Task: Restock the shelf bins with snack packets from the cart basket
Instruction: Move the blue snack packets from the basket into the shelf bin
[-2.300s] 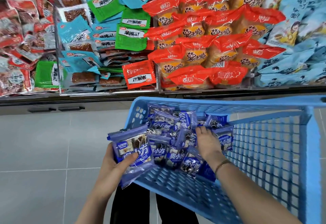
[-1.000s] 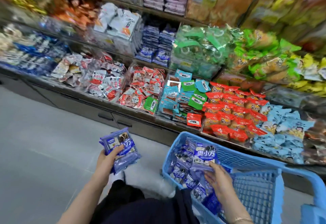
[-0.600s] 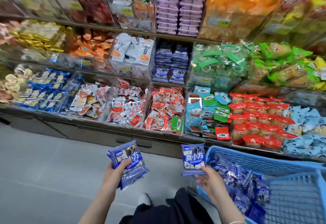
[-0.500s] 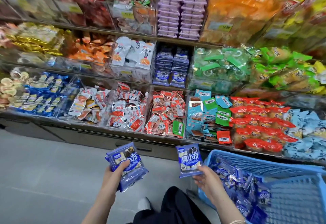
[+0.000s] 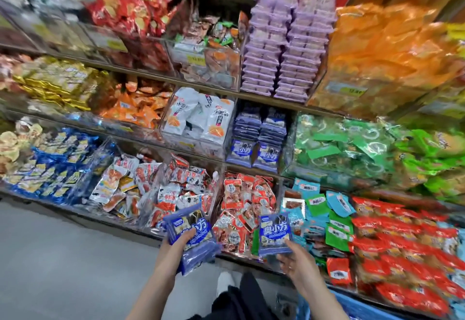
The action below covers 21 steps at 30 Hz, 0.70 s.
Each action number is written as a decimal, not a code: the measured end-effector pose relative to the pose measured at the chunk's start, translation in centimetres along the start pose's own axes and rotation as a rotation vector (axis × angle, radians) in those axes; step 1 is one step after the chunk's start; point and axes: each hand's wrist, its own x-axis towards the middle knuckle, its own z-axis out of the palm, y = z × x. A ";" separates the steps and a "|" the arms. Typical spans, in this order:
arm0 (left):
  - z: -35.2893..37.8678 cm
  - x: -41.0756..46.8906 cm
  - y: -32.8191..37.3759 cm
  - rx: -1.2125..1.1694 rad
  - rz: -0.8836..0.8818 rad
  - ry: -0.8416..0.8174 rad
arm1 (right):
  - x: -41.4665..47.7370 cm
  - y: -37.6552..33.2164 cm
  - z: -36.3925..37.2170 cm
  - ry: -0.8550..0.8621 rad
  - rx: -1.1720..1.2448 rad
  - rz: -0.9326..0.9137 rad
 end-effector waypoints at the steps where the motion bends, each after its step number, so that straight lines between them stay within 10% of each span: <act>1: 0.7 0.8 0.8 -0.007 0.005 -0.001 | 0.9 -1.2 0.5 -0.014 -0.014 -0.005; 21: 6.0 9.7 15.7 -0.032 0.128 -0.172 | 9.4 -15.1 14.2 -0.058 0.132 -0.096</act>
